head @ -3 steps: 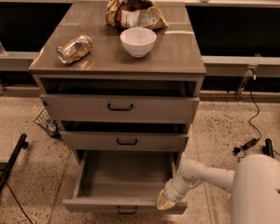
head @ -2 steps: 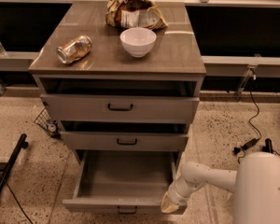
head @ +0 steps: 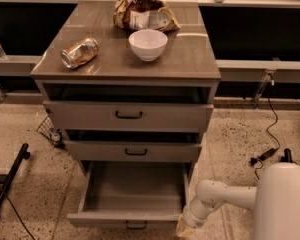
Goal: Close bottom drawer
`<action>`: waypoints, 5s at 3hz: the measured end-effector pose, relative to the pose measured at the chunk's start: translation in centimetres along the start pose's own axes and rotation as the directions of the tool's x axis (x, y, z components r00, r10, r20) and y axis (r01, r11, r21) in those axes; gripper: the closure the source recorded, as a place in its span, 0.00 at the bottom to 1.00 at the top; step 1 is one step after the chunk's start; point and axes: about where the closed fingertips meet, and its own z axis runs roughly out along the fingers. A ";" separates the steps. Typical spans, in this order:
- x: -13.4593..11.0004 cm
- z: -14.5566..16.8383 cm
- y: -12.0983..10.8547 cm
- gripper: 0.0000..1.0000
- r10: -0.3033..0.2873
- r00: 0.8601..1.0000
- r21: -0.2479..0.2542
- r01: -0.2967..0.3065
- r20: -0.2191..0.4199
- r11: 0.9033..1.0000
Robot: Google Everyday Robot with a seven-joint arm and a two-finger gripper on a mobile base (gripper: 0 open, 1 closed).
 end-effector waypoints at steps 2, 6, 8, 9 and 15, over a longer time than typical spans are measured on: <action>-0.3 2.5 -0.4 1.00 -0.057 0.992 0.061 0.050 0.115 0.997; -3.3 6.4 -3.0 1.00 -0.131 0.983 0.194 0.104 0.130 0.976; -5.3 6.8 -5.4 1.00 -0.160 0.979 0.209 0.131 0.129 0.969; -6.0 6.6 -6.8 1.00 -0.170 0.977 0.218 0.139 0.131 0.966; -5.3 0.9 -18.2 1.00 -0.220 0.959 0.416 0.129 0.178 0.900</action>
Offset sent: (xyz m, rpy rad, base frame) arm -0.0036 0.0256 -0.0361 0.2614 -0.1378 -0.0295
